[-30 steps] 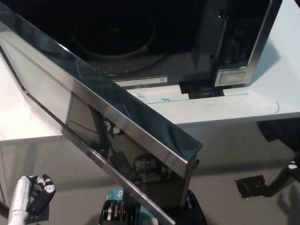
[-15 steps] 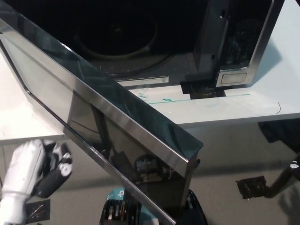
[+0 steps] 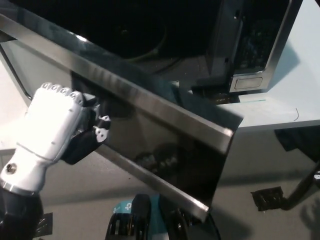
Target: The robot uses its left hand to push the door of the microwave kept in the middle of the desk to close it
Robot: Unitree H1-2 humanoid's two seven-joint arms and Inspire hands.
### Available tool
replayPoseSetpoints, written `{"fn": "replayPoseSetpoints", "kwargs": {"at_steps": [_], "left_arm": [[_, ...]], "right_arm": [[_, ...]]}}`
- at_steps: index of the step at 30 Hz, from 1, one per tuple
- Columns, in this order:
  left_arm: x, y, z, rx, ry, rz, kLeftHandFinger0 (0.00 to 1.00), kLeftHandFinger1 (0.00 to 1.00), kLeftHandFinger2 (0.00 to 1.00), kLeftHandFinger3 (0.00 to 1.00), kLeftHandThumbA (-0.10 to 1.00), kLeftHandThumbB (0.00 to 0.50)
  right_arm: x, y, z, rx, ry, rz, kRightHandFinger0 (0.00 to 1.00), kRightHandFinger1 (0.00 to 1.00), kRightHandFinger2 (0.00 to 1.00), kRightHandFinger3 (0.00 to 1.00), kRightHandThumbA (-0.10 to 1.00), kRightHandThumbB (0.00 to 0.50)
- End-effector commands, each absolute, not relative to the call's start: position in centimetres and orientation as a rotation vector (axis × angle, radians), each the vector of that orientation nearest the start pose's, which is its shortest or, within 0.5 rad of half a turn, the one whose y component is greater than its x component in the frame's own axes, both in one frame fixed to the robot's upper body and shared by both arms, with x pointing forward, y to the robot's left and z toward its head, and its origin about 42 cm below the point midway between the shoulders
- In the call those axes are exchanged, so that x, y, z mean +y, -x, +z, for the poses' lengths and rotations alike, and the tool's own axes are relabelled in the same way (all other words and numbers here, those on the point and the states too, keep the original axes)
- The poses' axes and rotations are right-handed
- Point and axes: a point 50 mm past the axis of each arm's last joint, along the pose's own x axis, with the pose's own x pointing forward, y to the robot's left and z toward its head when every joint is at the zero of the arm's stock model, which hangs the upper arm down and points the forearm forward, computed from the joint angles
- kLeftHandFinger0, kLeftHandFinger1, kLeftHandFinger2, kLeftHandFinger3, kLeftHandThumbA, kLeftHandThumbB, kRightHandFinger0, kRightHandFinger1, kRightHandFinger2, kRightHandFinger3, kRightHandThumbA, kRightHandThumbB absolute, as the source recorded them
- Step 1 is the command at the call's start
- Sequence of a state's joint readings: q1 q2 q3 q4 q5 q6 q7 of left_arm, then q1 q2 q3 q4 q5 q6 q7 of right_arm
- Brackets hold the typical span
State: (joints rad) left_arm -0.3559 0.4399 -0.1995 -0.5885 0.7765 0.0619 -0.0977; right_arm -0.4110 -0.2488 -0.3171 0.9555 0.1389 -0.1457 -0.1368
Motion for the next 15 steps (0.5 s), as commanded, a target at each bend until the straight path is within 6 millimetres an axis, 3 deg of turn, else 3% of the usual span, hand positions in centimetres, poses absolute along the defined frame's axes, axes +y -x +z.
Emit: {"fn": "replayPoseSetpoints", "kwargs": {"at_steps": [1, 2, 6, 7, 9, 12, 15], "left_arm": [[21.2, -30.4, 34.7, -0.989, -1.267, -0.054, 0.0, 0.0, 0.01, 0.0, 0.04, 0.062], [21.2, -30.4, 34.7, -0.987, -1.269, -0.056, 0.0, 0.0, 0.01, 0.0, 0.05, 0.061], [21.3, -34.1, 34.1, -0.95, -1.323, -0.077, 0.0, 0.0, 0.04, 0.03, -0.02, 0.064], [21.3, -34.8, 34.0, -0.941, -1.347, -0.074, 0.0, 0.0, 0.04, 0.04, -0.04, 0.069], [21.4, -36.2, 33.9, -0.929, -1.349, -0.064, 0.0, 0.0, 0.02, 0.01, -0.07, 0.09], [21.9, -38.0, 33.7, -0.885, -1.388, -0.052, 0.0, 0.0, 0.02, 0.09, -0.08, 0.105], [22.5, -39.8, 33.8, -0.831, -1.431, -0.04, 0.0, 0.01, 0.04, 0.14, -0.07, 0.102]], "right_arm": [[-38.6, -37.5, 3.1, 0.252, -0.07, -0.518, 0.91, 0.89, 0.95, 0.97, 0.2, 0.194], [-38.5, -37.4, 2.9, 0.255, -0.072, -0.518, 0.91, 0.89, 0.95, 0.97, 0.2, 0.194], [-38.6, -37.5, 3.0, 0.267, -0.065, -0.524, 1.0, 0.98, 1.0, 0.99, 0.21, 0.186], [-38.7, -37.5, 3.0, 0.262, -0.073, -0.526, 0.92, 0.9, 0.95, 0.96, 0.2, 0.189], [-38.8, -37.5, 3.0, 0.259, -0.099, -0.525, 0.87, 0.85, 0.92, 0.95, 0.16, 0.18], [-38.6, -37.2, 2.6, 0.265, -0.111, -0.53, 0.87, 0.84, 0.89, 0.93, 0.16, 0.194], [-38.6, -36.8, 2.3, 0.267, -0.099, -0.533, 0.78, 0.76, 0.82, 0.89, 0.13, 0.182]]}}
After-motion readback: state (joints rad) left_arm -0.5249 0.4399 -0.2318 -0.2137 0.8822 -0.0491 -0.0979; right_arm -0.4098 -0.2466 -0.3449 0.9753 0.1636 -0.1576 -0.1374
